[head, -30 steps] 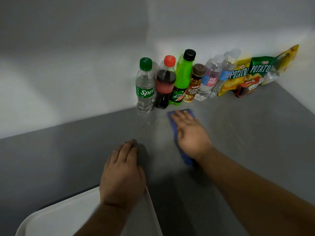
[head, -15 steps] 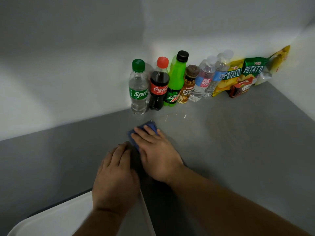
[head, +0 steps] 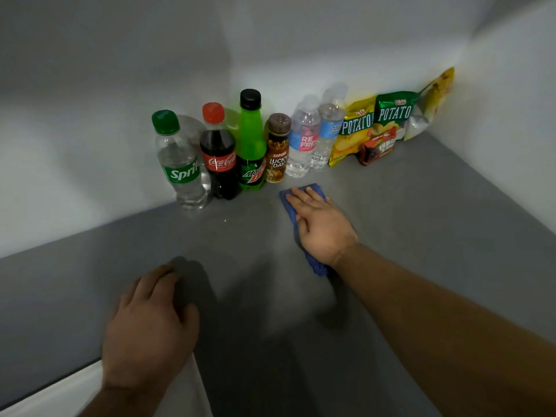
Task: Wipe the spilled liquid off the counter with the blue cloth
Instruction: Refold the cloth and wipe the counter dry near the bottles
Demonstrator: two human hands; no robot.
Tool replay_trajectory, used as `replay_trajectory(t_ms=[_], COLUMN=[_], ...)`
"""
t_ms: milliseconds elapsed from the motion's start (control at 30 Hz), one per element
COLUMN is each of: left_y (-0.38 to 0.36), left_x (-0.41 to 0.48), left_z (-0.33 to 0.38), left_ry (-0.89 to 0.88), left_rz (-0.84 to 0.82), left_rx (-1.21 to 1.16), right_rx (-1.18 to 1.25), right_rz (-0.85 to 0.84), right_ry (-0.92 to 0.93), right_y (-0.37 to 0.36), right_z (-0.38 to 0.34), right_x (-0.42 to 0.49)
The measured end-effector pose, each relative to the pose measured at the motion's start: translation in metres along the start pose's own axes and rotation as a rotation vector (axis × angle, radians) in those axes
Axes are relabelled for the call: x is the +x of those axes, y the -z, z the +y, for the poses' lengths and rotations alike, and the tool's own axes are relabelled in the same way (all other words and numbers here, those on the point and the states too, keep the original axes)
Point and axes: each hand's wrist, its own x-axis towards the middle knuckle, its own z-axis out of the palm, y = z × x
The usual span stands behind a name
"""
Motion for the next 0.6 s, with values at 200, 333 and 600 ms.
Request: replay_trajectory(t_ms=[200,333,600], left_y=[-0.017,-0.034,-0.068], left_x=[-0.001,-0.005,-0.002], left_z=[0.058,0.099,0.154], left_ry=[-0.148,-0.203,-0.31], left_rz=[-0.024,-0.07,-0.075], left_rx=[0.031,-0.042,-0.1], right_rx=[0.002,0.013,0.032], right_rz=[0.025,0.031,0.038], right_ry=[-0.035,-0.068,-0.144], right_y=[0.017,0.033,0.063], right_z=[0.058,0.099,0.187], right_x=[0.001,0.009,-0.004])
